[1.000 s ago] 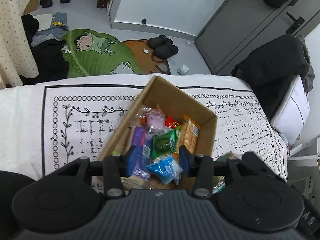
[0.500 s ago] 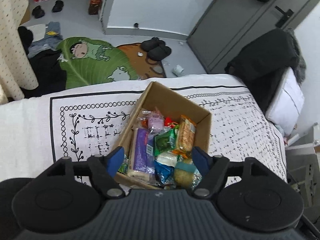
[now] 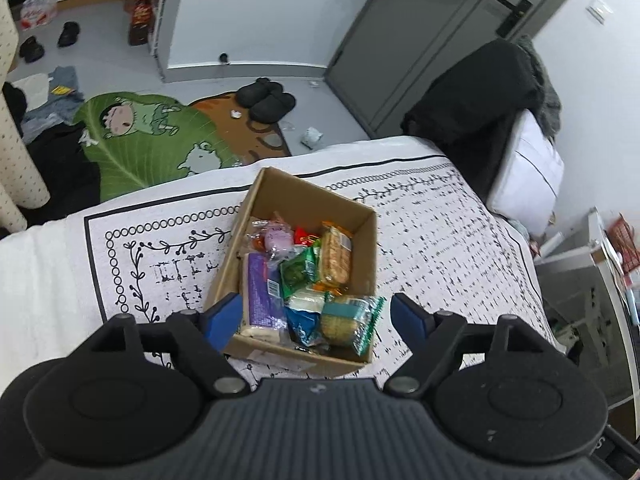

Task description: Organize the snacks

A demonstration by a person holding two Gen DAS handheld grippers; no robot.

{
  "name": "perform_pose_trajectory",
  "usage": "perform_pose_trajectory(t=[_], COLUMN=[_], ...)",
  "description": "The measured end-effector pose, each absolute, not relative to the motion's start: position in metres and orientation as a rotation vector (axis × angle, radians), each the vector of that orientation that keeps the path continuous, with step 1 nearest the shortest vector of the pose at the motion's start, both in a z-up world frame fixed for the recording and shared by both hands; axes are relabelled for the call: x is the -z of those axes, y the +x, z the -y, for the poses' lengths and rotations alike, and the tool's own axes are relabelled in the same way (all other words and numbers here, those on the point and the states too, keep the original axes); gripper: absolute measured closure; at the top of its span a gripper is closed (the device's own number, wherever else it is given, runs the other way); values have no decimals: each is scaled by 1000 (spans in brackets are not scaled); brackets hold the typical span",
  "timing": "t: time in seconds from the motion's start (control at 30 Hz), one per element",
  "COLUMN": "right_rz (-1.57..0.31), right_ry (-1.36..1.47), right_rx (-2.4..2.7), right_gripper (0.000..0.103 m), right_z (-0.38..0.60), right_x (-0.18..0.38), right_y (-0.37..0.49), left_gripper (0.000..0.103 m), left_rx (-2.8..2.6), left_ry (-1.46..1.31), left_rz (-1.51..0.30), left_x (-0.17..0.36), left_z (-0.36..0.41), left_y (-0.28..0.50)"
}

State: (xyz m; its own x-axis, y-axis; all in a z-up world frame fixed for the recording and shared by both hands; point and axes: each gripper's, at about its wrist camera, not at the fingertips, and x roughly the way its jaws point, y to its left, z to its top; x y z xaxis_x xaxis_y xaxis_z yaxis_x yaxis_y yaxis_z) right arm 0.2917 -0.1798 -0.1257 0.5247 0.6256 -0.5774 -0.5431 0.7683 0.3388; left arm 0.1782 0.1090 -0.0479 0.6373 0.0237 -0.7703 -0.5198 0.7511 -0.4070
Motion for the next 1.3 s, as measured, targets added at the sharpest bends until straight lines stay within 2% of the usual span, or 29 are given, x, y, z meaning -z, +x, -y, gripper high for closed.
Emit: perform_pose_trajectory(t=[0.3,0.4,0.5,0.63,1.3], right_rz=[-679,-658,-649,-639,-563], right_ry=[127,128,126,118,43], right_rx=[-631,-613,-589,-567,-556], right_gripper=[7,0,0,0,0], right_z=[195,199,202,206,210], right_x=[109,105,102,99,86], right_y=[260,249,238,221,139], left_gripper=[22,14,10,0,0], left_rx=[-257,-251,-253,-236,-162], left_ry=[-579,-555,-535,-502,-402], left_rz=[-814,-799,-784,-767,-716], left_x=[28,20,13,6,-13], left_z=[-100,-99,-97,-93,-85], left_y=[159,149,139,125,50])
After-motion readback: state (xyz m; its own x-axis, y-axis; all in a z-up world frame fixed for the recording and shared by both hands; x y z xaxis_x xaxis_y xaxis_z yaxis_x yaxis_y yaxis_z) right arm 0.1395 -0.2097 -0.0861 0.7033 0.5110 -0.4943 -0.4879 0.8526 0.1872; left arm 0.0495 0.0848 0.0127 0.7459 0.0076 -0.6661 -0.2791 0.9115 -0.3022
